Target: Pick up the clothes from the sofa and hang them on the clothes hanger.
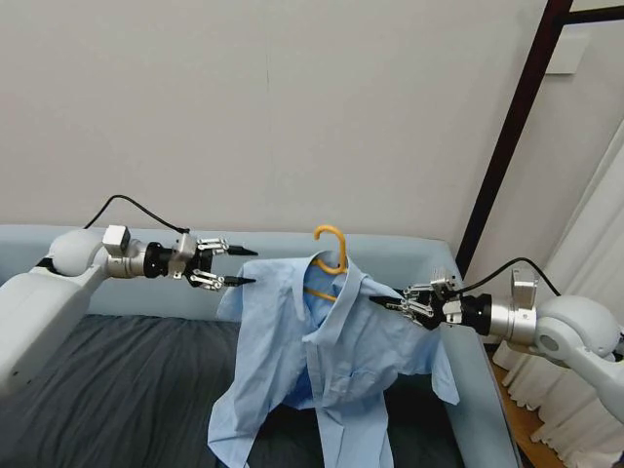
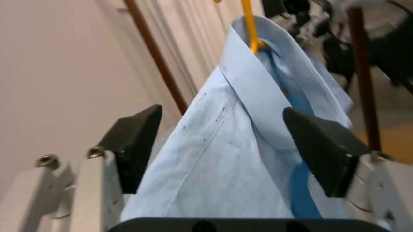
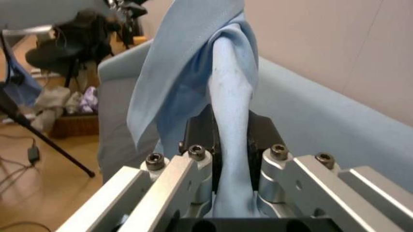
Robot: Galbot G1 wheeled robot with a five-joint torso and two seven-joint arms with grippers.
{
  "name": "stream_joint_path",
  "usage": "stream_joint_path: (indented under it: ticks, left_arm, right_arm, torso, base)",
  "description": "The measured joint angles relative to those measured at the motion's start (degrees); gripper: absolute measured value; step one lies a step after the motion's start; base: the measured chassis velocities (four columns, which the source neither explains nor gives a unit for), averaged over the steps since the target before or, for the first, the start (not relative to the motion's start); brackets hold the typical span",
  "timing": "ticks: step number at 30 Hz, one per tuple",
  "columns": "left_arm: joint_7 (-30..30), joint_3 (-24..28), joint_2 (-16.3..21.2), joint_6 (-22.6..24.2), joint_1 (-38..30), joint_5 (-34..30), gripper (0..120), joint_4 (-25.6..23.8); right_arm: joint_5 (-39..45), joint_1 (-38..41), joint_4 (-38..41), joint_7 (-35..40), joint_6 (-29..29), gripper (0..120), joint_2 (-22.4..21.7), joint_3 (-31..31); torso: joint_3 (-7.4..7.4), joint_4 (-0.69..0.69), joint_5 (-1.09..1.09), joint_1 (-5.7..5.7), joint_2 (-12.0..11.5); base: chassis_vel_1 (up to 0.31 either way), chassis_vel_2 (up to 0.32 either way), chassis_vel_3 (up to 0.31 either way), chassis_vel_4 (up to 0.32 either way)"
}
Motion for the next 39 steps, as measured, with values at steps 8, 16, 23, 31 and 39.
stream_joint_path:
  ticks: [8, 16, 23, 31, 39]
  left_arm:
    - [-18.4, -4.8, 0.2, -2.3, 14.7, -7.0, 100, -13.9]
    - [-43.7, -14.1, -2.1, -1.1, 32.4, 2.4, 100, -31.3]
    - [-66.0, -15.4, -8.0, 3.1, 46.4, 11.4, 100, -40.4]
    - [-63.3, -13.8, -11.6, 2.5, 50.4, 17.7, 100, -39.7]
    - [-61.7, -11.1, -14.3, 1.7, 51.5, 22.5, 100, -35.8]
  right_arm:
    - [5.0, -4.5, 3.7, 7.3, 1.8, 7, -1.9, 2.5]
    - [11.3, -4.5, 8.5, 24.3, 2.2, 7, -4.9, 2.9]
    - [18.9, 1.2, 10.9, 34.9, 1.5, 7, -7.8, 2.0]
    - [19.6, 5.3, 12.9, 36.4, -2.4, 7, -11.8, 3.0]
    - [22.3, 7.7, 15.4, 40.3, -7.6, 7, -14.8, 6.7]
  torso:
    - [0.00, -0.05, 0.01, -0.01, 0.0]
    - [-0.01, 0.01, 0.03, -0.01, 0.0]
    - [-0.01, -0.01, 0.02, -0.01, 0.0]
    - [-0.01, -0.01, 0.03, -0.01, 0.0]
    - [0.00, -0.03, 0.03, 0.00, 0.0]
  base:
    - [0.000, 0.000, 0.000, 0.000]
    - [0.000, 0.000, 0.000, 0.000]
    - [0.000, 0.000, 0.000, 0.000]
    - [0.000, 0.000, 0.000, 0.000]
    - [0.000, 0.000, 0.000, 0.000]
